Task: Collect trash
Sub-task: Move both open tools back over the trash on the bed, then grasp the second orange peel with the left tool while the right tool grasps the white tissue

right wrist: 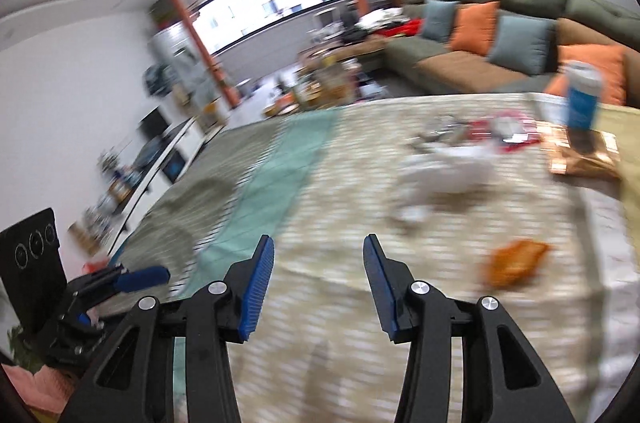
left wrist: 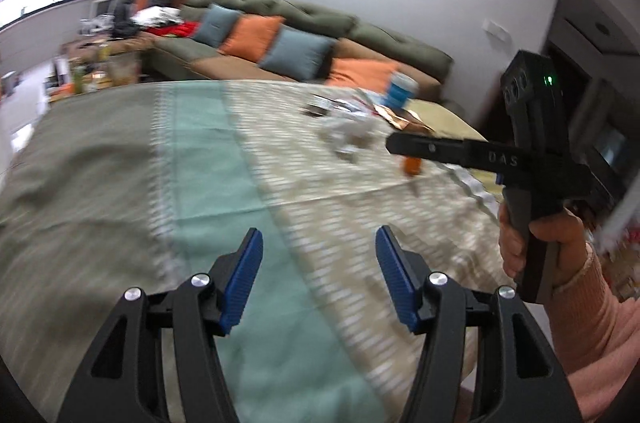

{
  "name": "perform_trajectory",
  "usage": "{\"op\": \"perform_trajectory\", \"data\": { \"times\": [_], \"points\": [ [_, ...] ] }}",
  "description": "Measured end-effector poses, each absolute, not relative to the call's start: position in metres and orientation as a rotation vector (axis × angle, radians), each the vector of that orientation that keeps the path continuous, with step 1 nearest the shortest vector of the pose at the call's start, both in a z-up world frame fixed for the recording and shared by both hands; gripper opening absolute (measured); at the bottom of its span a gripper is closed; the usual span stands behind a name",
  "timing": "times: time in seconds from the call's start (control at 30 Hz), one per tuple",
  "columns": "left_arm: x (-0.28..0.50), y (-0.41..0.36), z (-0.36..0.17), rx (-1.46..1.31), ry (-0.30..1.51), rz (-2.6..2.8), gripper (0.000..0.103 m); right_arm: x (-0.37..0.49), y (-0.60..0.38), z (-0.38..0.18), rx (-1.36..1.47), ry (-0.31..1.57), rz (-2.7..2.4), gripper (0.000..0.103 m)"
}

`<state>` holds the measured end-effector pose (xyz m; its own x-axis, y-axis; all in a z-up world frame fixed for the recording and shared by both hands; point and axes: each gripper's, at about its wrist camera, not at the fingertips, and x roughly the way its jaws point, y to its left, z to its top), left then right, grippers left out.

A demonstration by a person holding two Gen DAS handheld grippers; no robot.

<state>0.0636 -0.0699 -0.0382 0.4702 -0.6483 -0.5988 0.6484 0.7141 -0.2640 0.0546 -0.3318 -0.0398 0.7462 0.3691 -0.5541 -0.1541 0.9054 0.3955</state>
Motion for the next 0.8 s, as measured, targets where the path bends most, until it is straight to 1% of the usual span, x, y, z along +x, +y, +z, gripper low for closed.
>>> {"op": "perform_trajectory", "data": {
  "times": [0.33,0.6,0.73,0.8],
  "points": [
    [0.088,-0.192,-0.049,0.071,0.831,-0.922,0.057,0.048,-0.420,-0.051,0.455,0.629,0.150,0.048],
    [0.113,-0.246,-0.062,0.072,0.908,-0.930,0.043,0.059,-0.444,-0.060,0.490,0.630,0.147,0.048],
    [0.125,-0.259,-0.066,0.058,0.926,-0.908,0.042,0.064,-0.446,-0.060,0.486,0.632,0.154,0.048],
    [0.130,-0.265,-0.069,0.059,0.936,-0.901,0.033,0.063,-0.446,-0.058,0.487,0.634,0.155,0.048]
  ]
}}
